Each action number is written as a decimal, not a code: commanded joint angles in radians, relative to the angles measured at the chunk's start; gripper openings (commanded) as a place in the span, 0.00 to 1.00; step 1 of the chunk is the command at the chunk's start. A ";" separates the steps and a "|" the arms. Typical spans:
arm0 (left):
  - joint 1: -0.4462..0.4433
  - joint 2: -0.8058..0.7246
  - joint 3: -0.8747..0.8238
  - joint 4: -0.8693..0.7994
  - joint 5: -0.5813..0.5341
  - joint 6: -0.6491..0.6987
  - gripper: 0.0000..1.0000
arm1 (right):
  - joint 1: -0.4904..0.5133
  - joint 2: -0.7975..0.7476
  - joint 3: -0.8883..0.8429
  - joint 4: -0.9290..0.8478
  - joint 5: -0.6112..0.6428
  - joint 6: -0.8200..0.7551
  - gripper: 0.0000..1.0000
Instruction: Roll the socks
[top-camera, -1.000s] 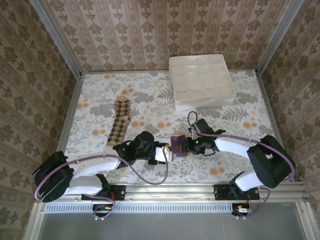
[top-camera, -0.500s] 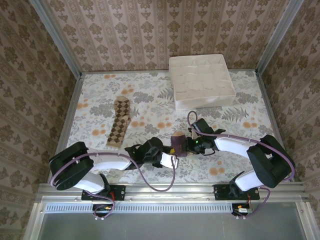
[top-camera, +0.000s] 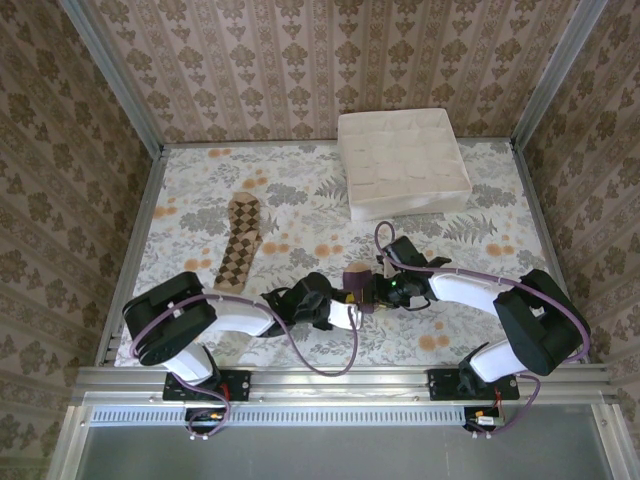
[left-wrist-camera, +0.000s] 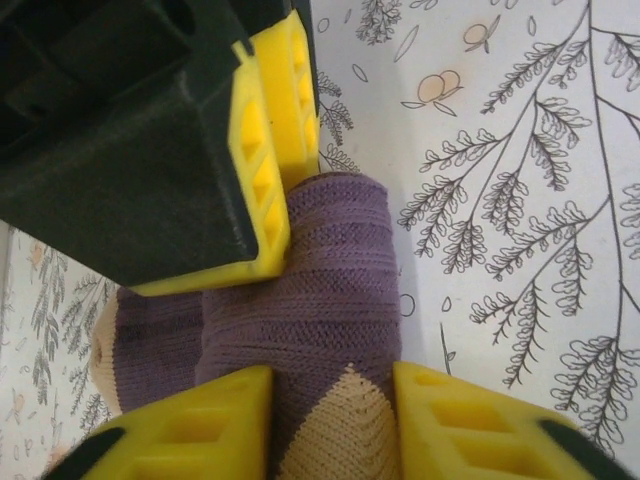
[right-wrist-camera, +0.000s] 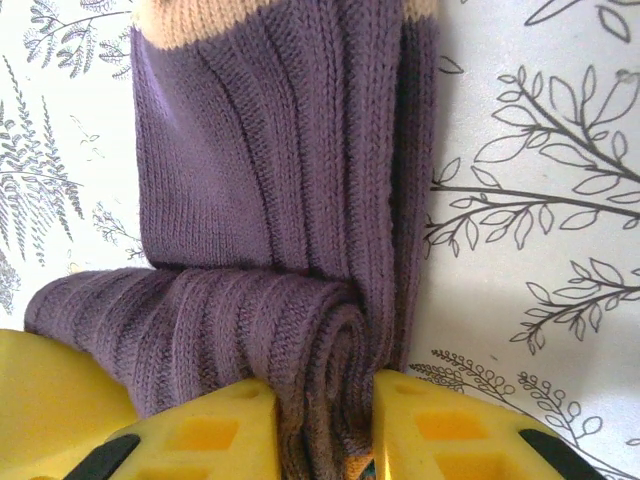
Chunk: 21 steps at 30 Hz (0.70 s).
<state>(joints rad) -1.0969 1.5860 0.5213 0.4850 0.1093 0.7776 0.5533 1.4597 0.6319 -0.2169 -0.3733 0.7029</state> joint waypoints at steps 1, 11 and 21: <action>0.020 0.048 0.013 -0.036 0.002 -0.023 0.20 | -0.006 0.020 -0.005 -0.114 0.048 -0.025 0.28; 0.082 0.004 0.066 -0.255 0.179 -0.096 0.00 | -0.015 -0.175 -0.003 -0.063 0.059 -0.055 0.45; 0.126 0.013 0.195 -0.519 0.410 -0.154 0.00 | -0.058 -0.210 -0.012 -0.110 0.060 -0.046 0.45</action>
<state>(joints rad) -0.9752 1.5902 0.6930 0.1360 0.4145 0.6647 0.4992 1.2186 0.6331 -0.2813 -0.3099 0.6582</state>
